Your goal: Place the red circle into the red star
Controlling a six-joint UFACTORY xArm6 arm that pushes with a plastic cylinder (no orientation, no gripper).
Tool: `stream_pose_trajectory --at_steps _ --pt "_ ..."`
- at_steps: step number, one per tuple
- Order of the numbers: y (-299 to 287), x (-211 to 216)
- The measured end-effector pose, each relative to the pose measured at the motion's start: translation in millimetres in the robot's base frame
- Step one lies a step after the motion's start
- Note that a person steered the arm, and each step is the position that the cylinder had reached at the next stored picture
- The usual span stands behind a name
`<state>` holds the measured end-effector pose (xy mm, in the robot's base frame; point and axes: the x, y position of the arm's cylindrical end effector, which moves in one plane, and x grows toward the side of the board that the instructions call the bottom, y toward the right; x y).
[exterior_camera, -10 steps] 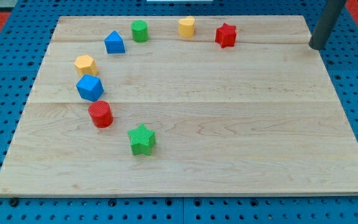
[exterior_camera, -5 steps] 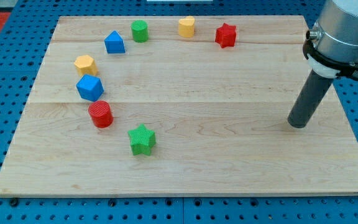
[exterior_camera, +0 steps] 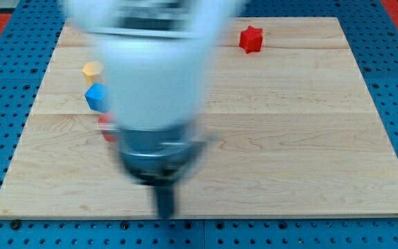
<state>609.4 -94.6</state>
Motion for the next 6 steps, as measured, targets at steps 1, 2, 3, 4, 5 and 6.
stream_pose_trajectory --at_steps 1,2,3,4,5,6 --pt "-82.7 -61.9" --pt "-70.2 -127.3" --pt "-53.1 -149.0" --pt "35.4 -153.2" --pt "113.6 -153.2" --pt "173.3 -155.1"
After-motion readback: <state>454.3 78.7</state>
